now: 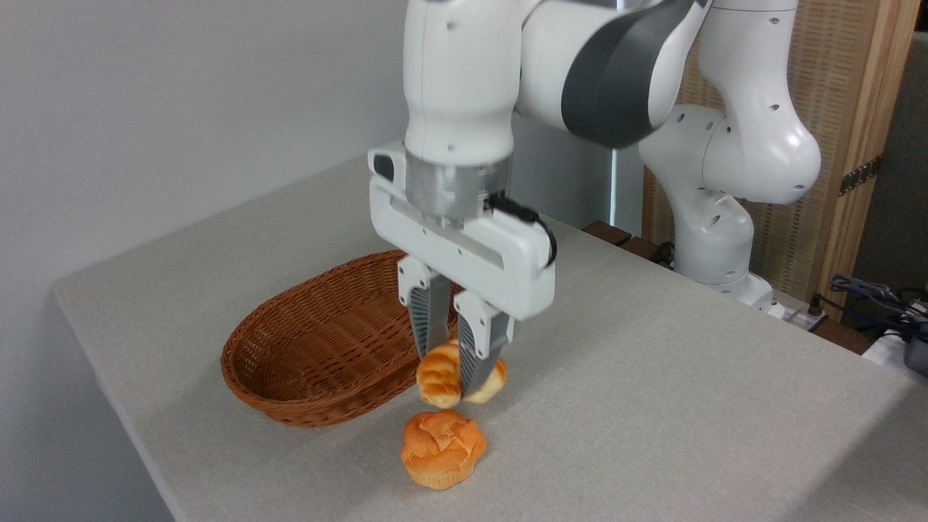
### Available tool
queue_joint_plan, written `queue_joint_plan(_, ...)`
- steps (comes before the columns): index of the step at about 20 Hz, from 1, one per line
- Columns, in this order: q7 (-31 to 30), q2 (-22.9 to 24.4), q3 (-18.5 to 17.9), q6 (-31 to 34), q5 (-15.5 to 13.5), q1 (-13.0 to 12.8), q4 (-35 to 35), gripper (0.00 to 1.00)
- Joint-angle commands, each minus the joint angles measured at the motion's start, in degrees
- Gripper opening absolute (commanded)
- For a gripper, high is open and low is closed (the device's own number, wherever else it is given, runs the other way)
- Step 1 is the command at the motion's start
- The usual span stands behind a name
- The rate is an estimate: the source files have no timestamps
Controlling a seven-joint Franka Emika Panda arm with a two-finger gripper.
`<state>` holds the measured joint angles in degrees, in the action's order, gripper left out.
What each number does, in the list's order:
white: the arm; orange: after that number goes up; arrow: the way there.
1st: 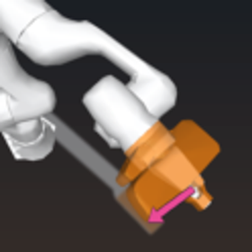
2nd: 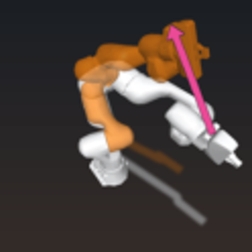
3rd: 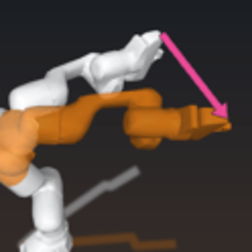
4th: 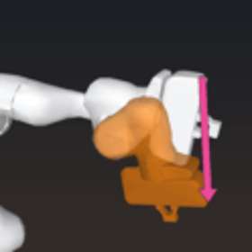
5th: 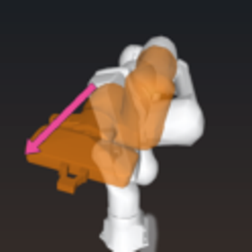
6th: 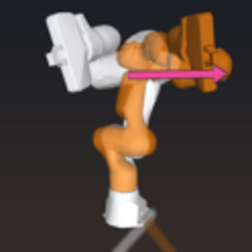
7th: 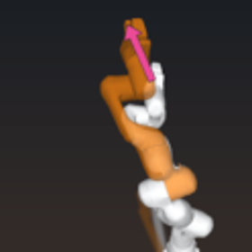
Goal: Put bread into the basket
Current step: 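Lift the braided roll and carry it over the wicker basket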
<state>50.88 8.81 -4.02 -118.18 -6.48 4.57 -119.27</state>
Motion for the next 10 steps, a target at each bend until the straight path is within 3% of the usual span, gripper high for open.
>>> queue_joint_plan(1, 0.8, 0.3, 0.1, 0.8, -4.0, -0.3, 4.0, 0.50)
queue_joint_plan(4, 3.4, 0.2, 3.3, 0.4, -6.1, -0.6, 4.7, 0.50)
queue_joint_plan(10, 3.5, -3.0, 11.0, 0.8, -6.3, -0.6, 4.6, 0.60)
